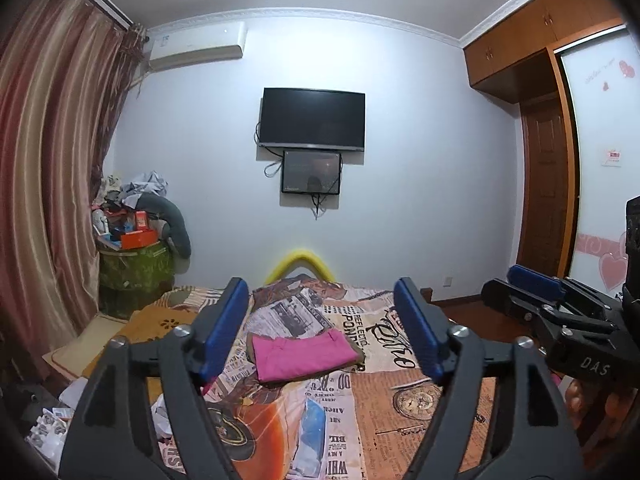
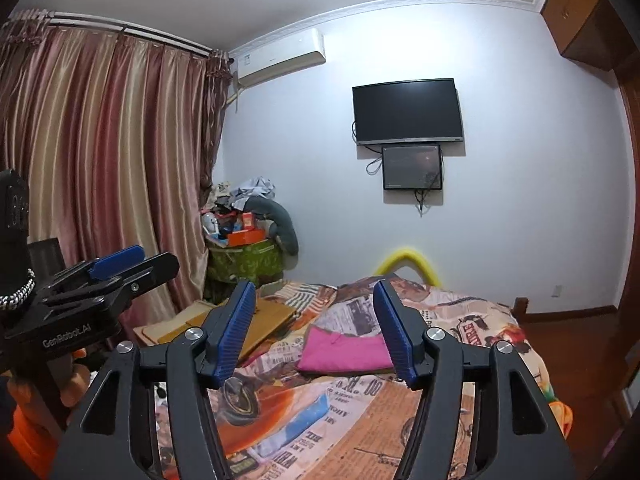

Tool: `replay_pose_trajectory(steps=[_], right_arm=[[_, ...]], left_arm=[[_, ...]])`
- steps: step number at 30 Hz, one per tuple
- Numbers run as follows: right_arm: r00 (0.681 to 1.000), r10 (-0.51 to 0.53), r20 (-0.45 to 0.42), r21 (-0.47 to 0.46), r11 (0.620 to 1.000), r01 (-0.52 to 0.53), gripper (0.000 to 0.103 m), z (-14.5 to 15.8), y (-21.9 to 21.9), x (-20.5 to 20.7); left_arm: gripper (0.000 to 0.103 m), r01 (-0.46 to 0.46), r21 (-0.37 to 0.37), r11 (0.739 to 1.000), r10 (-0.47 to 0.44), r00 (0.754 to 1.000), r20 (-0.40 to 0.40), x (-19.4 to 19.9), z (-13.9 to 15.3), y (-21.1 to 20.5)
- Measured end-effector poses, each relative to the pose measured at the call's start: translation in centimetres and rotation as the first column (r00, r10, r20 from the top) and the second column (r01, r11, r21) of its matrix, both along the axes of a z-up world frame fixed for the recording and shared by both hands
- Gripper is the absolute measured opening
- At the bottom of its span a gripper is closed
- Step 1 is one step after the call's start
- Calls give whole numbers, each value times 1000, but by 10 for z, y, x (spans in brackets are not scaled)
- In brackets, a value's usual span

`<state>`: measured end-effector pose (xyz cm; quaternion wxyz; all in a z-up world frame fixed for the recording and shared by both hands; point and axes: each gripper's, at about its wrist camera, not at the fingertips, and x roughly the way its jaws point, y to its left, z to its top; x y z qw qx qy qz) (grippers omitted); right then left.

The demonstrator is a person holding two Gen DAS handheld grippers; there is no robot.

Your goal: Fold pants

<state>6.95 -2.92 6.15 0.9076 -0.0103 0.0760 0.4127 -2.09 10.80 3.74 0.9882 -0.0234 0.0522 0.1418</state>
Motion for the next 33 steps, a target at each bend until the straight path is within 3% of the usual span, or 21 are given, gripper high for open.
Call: replay_pose_trajectory(steps=[2, 4, 7, 9, 33], right_arm=[[1000, -15, 0, 16, 1000, 15, 81, 1, -3, 2], [1000, -26, 3, 30, 999, 26, 85, 0, -6, -1], [999, -42, -2, 34, 999, 42, 92, -2, -9, -3], [999, -47, -5, 43, 998, 48, 103, -3, -11, -3], [997, -66, -28, 25, 997, 66, 103, -8, -11, -8]], left_arm=[[91, -5, 10, 1000, 5, 1000, 5, -2, 0, -1], [102, -7, 12, 1000, 7, 1000, 10, -4, 0, -2], [102, -6, 11, 1000, 6, 1000, 7, -6, -1, -2], [103, -13, 7, 1000, 13, 1000, 4, -5, -1, -1], [103, -20, -34, 999, 18, 998, -52, 5, -12, 6]])
